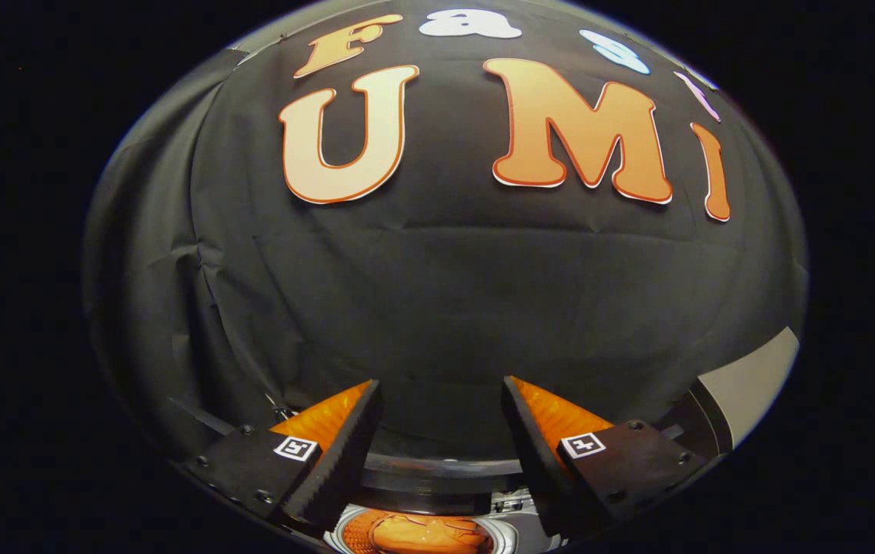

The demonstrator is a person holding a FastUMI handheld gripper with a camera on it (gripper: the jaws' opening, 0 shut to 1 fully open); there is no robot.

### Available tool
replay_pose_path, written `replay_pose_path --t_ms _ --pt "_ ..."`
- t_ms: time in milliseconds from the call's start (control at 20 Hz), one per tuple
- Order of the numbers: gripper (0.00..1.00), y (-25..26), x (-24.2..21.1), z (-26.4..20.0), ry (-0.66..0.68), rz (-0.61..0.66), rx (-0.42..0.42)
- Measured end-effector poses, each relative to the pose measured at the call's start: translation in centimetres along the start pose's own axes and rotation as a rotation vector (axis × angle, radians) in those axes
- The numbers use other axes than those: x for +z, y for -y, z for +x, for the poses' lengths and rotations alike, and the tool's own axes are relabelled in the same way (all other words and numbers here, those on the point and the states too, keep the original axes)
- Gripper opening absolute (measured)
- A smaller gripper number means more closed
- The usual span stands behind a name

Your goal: Put the clothes into the washing machine and then close the washing machine lid.

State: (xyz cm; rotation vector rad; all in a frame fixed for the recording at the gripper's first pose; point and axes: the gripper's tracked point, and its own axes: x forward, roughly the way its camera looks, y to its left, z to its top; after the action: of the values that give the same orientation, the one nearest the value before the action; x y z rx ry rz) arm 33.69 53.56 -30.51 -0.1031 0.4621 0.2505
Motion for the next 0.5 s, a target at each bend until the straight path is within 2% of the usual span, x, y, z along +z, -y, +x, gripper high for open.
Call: replay_pose_path --t_ms 500 --pt "0.99 -0.7 -3.9 -5.8 0.003 -0.003 0.019"
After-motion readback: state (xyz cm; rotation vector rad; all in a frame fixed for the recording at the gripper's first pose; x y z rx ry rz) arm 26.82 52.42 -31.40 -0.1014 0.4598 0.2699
